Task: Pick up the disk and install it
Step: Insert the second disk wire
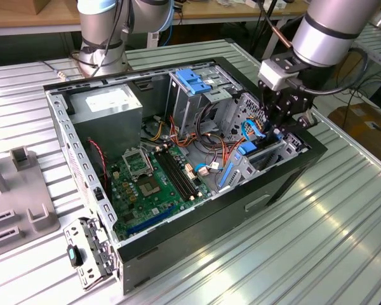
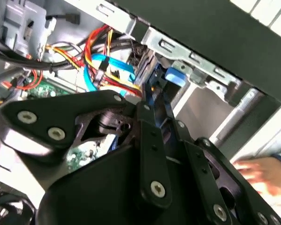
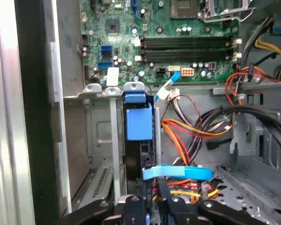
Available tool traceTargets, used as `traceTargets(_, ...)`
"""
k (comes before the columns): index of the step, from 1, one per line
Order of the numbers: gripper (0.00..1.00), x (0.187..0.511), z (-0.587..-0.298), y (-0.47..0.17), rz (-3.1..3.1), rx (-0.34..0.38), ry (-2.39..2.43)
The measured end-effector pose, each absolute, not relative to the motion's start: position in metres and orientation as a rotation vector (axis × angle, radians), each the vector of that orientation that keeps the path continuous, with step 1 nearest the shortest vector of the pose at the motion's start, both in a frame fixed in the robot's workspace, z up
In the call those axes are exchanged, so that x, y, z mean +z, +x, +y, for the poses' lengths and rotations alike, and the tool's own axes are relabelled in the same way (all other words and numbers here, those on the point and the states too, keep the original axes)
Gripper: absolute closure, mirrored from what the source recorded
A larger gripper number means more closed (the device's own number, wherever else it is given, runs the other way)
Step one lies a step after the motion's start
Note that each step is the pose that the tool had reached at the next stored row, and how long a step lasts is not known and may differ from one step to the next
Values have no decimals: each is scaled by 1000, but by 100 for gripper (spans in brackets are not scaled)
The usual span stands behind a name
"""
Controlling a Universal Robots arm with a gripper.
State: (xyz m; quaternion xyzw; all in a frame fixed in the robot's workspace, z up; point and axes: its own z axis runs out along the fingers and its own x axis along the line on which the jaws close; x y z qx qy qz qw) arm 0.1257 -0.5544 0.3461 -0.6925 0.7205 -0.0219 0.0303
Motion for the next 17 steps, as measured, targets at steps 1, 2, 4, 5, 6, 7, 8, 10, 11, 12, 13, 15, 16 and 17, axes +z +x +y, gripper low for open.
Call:
traceTargets(1, 76, 350, -554, 126, 2221, -68, -2135)
traceTargets(2, 76, 354, -554, 126, 2221, -69, -2135)
traceTargets(4, 76, 364, -554, 126, 2222, -71, -2136)
traceTargets(5, 76, 367, -554, 126, 2222, -72, -2136)
traceTargets(6, 76, 369, -554, 126, 2223, -72, -2136)
traceTargets(7, 76, 370, -554, 126, 2223, -72, -2136)
traceTargets(8, 76, 370, -554, 126, 2223, -72, -2136)
traceTargets(10, 76, 369, -554, 125, 2223, -72, -2136)
traceTargets(11, 76, 369, -554, 124, 2223, -72, -2136)
traceTargets(12, 76, 370, -554, 122, 2223, -72, -2136)
traceTargets(13, 76, 369, -554, 118, 2223, -72, -2136)
traceTargets(15, 76, 369, -554, 115, 2223, -72, -2136)
traceTargets(16, 76, 369, -554, 114, 2223, -72, -2137)
traceTargets(17, 76, 369, -554, 114, 2223, -72, -2136)
